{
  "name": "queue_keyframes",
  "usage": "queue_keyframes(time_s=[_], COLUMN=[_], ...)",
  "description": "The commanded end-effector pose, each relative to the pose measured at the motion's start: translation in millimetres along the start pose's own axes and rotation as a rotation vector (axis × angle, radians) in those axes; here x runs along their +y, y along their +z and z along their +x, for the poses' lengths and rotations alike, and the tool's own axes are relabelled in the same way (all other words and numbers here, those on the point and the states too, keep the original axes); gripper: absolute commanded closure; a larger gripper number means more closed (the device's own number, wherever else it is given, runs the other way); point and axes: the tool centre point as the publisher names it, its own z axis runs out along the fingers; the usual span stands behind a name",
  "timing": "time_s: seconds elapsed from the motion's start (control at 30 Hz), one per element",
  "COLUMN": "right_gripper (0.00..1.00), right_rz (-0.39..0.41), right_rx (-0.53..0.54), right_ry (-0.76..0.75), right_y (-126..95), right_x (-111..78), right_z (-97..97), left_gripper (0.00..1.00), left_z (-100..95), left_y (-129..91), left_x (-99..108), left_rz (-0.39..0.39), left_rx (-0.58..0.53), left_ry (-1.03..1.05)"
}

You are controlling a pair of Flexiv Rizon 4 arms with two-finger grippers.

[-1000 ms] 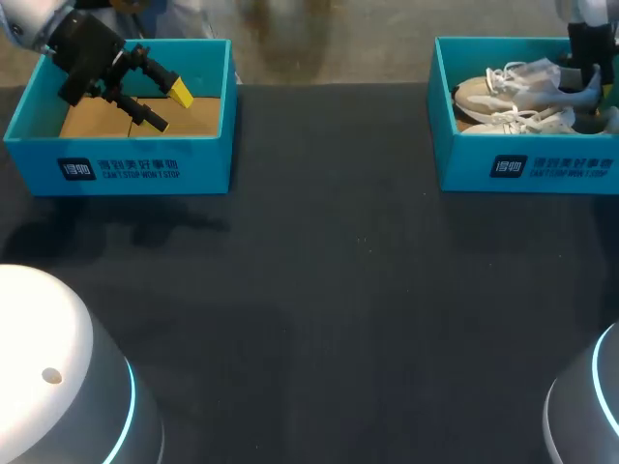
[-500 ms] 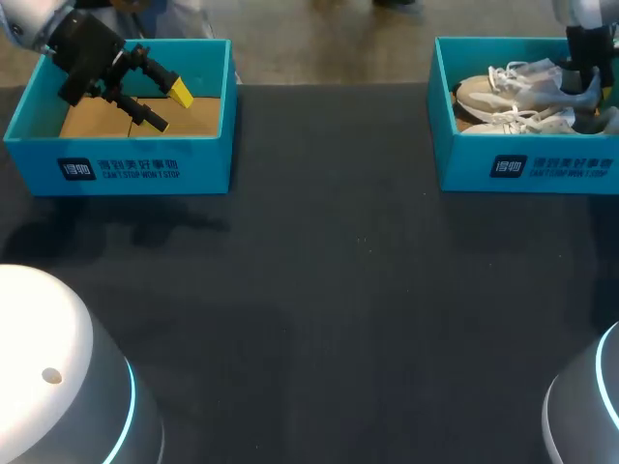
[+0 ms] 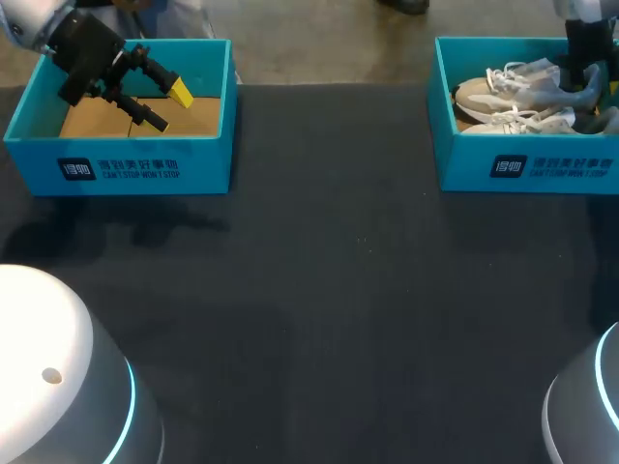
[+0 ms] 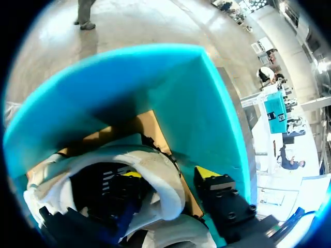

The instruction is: Take the shoe out of the shoebox, open the shoe tongue, remove and reinsert the insole, then place the shoe into the shoebox

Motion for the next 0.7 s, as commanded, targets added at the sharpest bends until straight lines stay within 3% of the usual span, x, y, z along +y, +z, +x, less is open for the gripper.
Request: queue_keyframes(time_s=[0.03, 0.33, 0.7], right_gripper=[0.38, 0.16, 0.11], right_rz=[-0.004, -0.029, -0.052], right_rx=[0.032, 0.139, 0.320], right_ry=[0.007, -0.002, -0.035], right_y=[-20.0, -64.5, -123.8], right_x=[-3.6, -10.9, -42.8], right_z=[-10.2, -18.0, -25.1], left_gripper=[0.00, 0.00, 0.00], left_z=[-0.2, -0.2, -0.2], left_y=[-0.2, -0.2, -0.2], left_x=[-0.1, -0.1, -0.1], left_rz=[0.001, 0.001, 0.001], left_rx=[0.003, 0.003, 0.003], left_ry=[0.001, 0.001, 0.001])
